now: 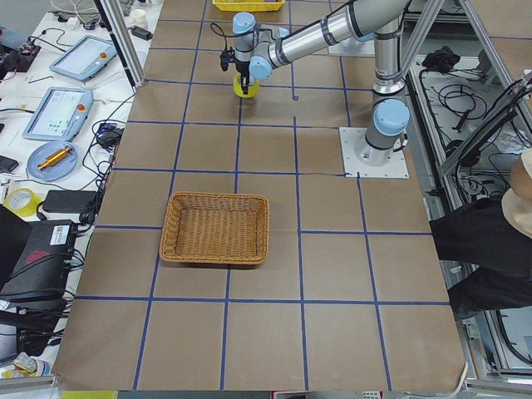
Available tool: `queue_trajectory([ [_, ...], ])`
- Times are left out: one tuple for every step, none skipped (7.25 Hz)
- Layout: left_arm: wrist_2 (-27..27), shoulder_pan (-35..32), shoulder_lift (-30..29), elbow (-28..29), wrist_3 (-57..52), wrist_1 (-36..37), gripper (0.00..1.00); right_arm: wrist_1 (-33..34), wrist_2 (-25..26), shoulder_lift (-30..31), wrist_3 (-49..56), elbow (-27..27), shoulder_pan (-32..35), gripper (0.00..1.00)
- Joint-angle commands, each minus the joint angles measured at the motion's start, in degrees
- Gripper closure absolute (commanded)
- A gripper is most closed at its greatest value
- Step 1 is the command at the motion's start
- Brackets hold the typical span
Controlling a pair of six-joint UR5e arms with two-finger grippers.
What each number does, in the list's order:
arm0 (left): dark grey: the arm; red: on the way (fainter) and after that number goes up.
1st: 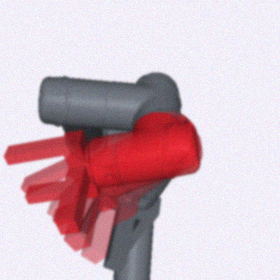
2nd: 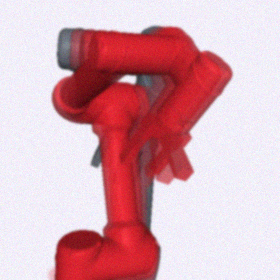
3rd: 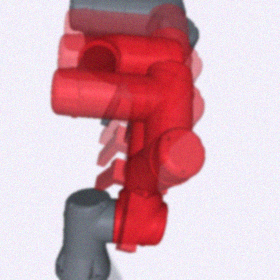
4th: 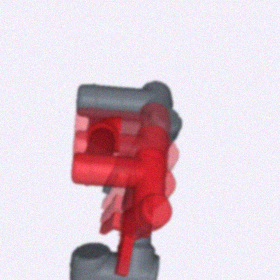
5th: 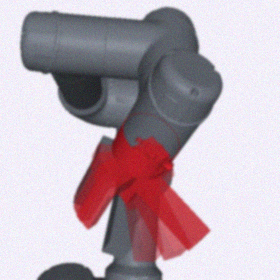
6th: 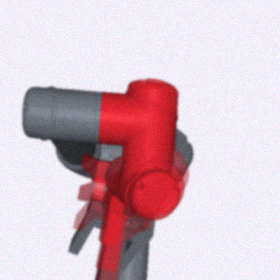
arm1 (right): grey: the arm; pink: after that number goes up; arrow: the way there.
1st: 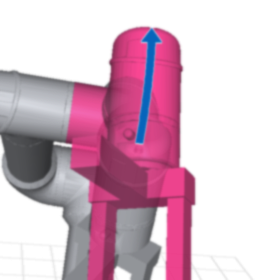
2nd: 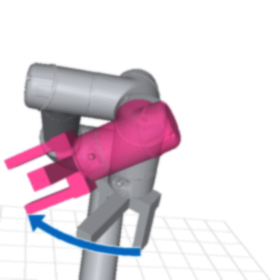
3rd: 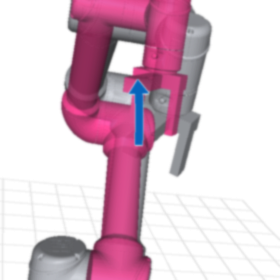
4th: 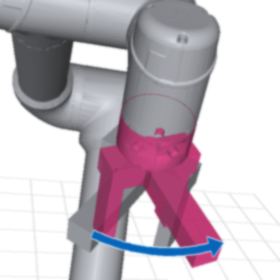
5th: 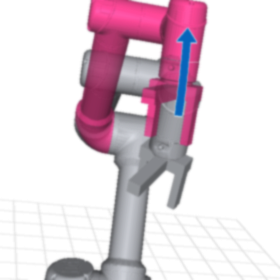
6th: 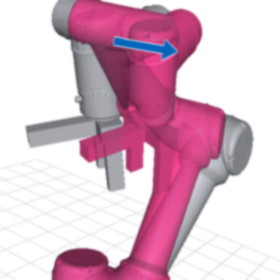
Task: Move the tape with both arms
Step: 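Carry the tape roll with the left gripper into the wicker basket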
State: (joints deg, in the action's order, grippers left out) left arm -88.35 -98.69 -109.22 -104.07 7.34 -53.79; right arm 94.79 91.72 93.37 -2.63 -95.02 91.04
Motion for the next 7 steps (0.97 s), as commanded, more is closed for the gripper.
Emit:
queue_trajectory([
  [-0.76,12.67,3.56,3.15,-17.87,-5.67,1.00,0.30,-0.40,0.23,-0.09,0.01,0.10,0.00],
  [-1.64,20.48,4.62,6.65,-29.45,-10.06,1.00,0.57,-0.75,0.23,-0.18,0.01,0.19,0.00],
  [-1.47,29.26,5.07,9.73,-40.10,-14.45,1.00,0.57,0.03,0.32,-0.35,0.10,0.11,0.00],
  [-1.04,37.79,4.12,11.24,-51.17,-15.28,1.00,0.92,-0.57,0.41,-0.53,0.36,0.19,0.00],
  [-0.77,44.48,1.84,12.13,-61.46,-12.24,1.00,1.27,-0.93,0.32,-0.36,1.32,0.19,0.00],
  [-0.68,47.33,-1.31,14.22,-66.70,-7.95,1.00,1.19,-0.84,0.32,-0.09,1.42,0.19,0.00],
  [-0.85,48.23,-4.39,16.85,-69.71,-7.56,1.00,1.19,-0.84,0.32,-0.09,1.42,0.19,0.00],
])
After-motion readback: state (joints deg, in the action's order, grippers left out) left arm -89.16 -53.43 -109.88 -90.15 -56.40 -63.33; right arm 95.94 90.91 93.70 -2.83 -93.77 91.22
